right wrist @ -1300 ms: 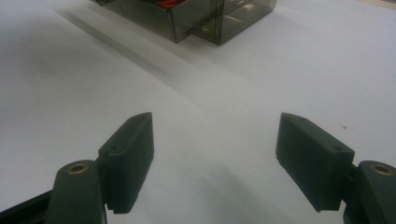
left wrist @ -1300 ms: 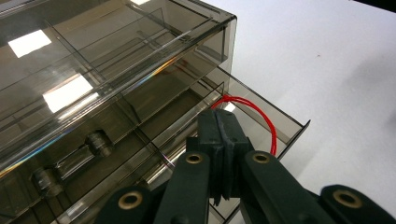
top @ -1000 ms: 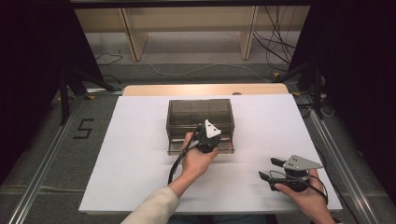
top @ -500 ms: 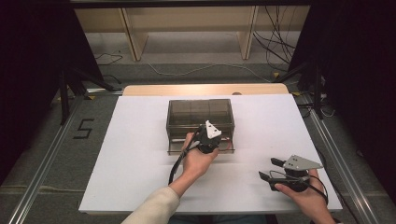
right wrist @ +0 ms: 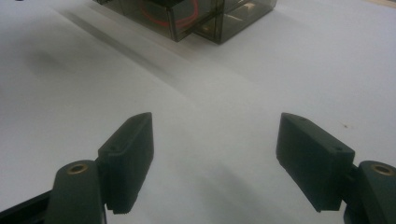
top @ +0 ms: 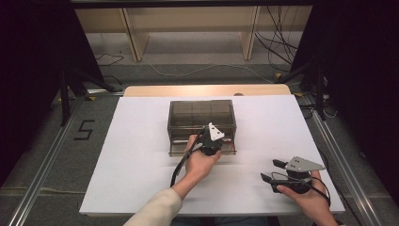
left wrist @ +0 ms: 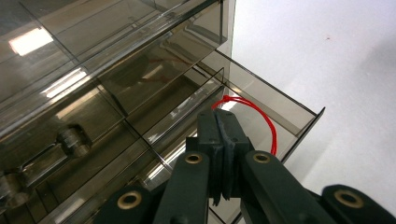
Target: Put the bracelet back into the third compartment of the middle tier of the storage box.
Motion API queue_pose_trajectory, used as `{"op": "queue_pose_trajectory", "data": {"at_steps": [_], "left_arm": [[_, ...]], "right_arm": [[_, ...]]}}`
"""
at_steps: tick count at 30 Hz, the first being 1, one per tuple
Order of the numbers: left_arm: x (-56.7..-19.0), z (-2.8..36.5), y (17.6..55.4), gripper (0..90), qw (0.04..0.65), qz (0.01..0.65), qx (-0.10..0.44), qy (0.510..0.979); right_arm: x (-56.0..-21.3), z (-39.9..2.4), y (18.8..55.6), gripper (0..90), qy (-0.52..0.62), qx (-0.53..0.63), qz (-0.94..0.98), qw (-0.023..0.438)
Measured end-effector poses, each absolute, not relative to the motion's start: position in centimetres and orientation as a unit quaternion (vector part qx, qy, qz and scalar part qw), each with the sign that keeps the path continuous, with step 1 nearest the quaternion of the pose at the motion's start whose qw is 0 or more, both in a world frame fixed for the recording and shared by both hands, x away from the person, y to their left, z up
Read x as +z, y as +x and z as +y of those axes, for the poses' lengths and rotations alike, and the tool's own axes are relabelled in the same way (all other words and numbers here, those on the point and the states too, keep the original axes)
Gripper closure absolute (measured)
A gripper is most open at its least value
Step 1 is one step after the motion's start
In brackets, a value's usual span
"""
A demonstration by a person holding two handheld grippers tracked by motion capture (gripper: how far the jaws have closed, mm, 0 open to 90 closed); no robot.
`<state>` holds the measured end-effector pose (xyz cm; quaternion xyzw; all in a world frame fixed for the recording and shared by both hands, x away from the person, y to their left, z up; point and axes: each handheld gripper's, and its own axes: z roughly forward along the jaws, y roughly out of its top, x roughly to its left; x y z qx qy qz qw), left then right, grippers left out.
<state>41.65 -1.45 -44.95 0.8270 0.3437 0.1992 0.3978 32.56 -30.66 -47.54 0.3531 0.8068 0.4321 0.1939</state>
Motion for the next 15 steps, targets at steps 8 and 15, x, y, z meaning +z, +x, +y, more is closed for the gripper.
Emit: {"op": "queue_pose_trajectory", "data": {"at_steps": [8,15], "left_arm": [[-45.19,-1.52,41.70,89.0,0.393,0.342,0.198,0.830],[-45.39,-1.61,41.72,88.9,0.390,0.340,0.196,0.833]], "right_arm": [[-47.52,-30.68,32.56,28.3,0.354,0.430,0.808,0.193],[-47.54,-30.70,32.56,28.3,0.353,0.430,0.808,0.194]]}}
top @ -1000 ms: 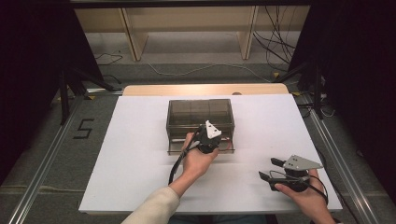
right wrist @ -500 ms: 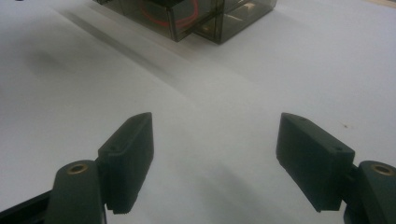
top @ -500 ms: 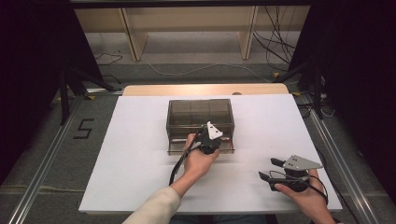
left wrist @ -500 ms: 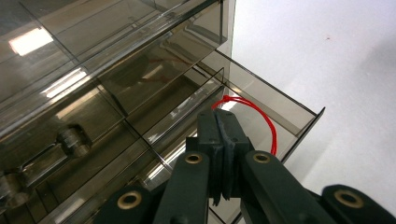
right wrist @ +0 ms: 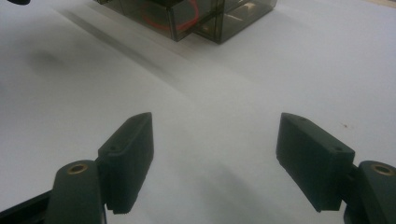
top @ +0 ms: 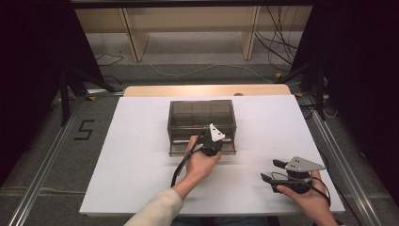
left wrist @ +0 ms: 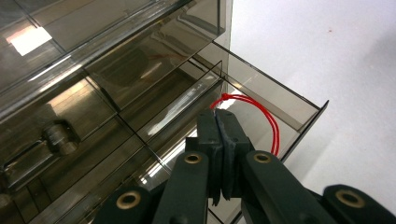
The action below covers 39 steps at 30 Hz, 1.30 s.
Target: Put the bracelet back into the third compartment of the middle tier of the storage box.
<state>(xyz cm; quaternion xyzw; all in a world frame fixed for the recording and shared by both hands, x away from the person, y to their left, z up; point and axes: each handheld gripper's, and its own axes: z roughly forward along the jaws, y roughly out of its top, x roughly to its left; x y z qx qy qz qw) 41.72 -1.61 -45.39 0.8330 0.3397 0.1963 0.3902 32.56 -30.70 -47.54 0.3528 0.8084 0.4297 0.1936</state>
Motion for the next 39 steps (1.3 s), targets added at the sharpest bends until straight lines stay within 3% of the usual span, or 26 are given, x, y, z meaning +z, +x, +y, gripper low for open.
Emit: {"op": "queue_pose_trajectory", "data": {"at_steps": [18,27,39], "left_arm": [[-45.5,-1.5,41.8,84.1,0.393,0.341,0.193,0.832],[-43.4,-0.2,40.9,66.5,0.416,0.345,0.192,0.819],[-41.5,2.7,38.2,28.3,0.453,0.329,0.158,0.813]], "right_arm": [[-47.5,-30.7,32.6,28.2,0.352,0.428,0.810,0.192],[-47.6,-30.7,32.6,28.2,0.353,0.431,0.808,0.192],[-47.6,-30.7,32.6,28.2,0.354,0.431,0.808,0.192]]}}
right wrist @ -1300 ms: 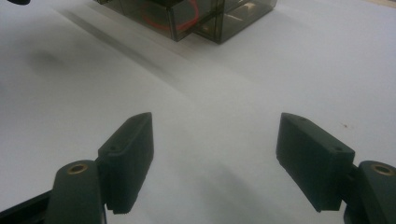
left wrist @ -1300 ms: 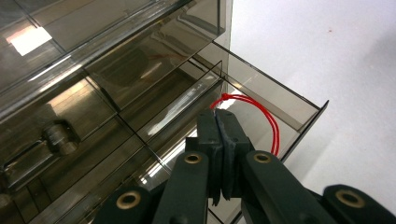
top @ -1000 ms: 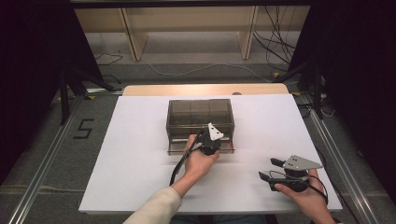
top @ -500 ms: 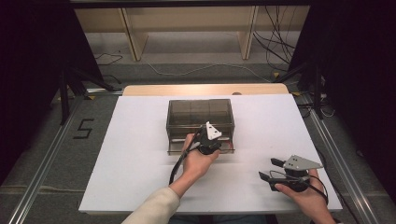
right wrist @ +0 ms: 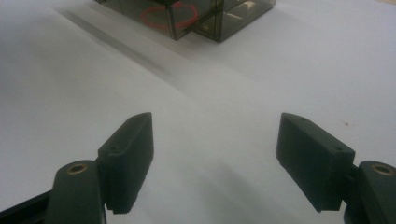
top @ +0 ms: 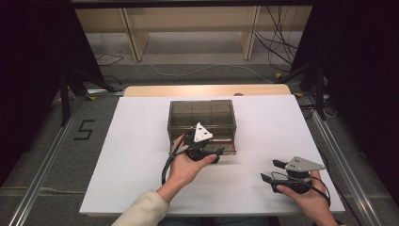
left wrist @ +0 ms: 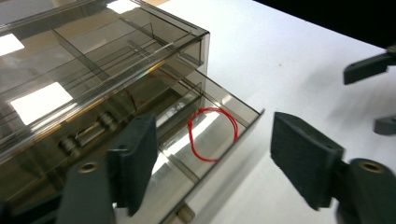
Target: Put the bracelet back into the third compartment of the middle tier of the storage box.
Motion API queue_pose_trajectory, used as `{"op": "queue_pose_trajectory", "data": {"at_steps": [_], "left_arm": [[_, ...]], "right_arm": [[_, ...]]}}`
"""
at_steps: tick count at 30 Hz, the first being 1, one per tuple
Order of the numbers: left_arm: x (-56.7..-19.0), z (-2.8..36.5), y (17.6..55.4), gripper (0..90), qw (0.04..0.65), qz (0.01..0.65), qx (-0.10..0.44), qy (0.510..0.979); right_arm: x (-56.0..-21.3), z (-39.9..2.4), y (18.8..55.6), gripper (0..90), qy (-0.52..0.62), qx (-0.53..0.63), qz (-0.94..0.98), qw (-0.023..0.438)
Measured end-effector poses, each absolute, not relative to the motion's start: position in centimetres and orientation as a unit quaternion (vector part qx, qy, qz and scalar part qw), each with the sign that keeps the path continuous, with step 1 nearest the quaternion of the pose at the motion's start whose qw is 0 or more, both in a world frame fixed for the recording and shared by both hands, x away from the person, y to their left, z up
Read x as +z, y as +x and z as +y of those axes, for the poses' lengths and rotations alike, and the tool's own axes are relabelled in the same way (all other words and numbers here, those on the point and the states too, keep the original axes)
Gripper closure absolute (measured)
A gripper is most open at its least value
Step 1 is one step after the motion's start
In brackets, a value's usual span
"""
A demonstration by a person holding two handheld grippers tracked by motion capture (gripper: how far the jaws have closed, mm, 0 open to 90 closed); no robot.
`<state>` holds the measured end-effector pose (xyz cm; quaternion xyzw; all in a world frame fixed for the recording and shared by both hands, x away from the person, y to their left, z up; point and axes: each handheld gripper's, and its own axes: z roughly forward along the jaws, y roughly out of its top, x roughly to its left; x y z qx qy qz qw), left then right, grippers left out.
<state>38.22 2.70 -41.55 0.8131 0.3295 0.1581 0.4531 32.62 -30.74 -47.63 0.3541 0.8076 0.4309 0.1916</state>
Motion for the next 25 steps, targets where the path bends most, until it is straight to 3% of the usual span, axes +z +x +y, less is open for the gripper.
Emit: {"op": "queue_pose_trajectory", "data": {"at_steps": [7,18,25], "left_arm": [[-41.9,5.9,35.9,20.3,0.455,0.311,0.166,0.818],[-44.3,12.4,32.0,16.5,0.444,0.339,0.199,0.805],[-45.6,13.0,31.4,16.5,0.432,0.354,0.191,0.808]], "right_arm": [[-47.6,-30.7,32.6,28.1,0.354,0.431,0.807,0.192],[-47.7,-30.6,32.5,27.9,0.354,0.429,0.808,0.192],[-47.7,-30.6,32.6,27.9,0.352,0.430,0.809,0.192]]}}
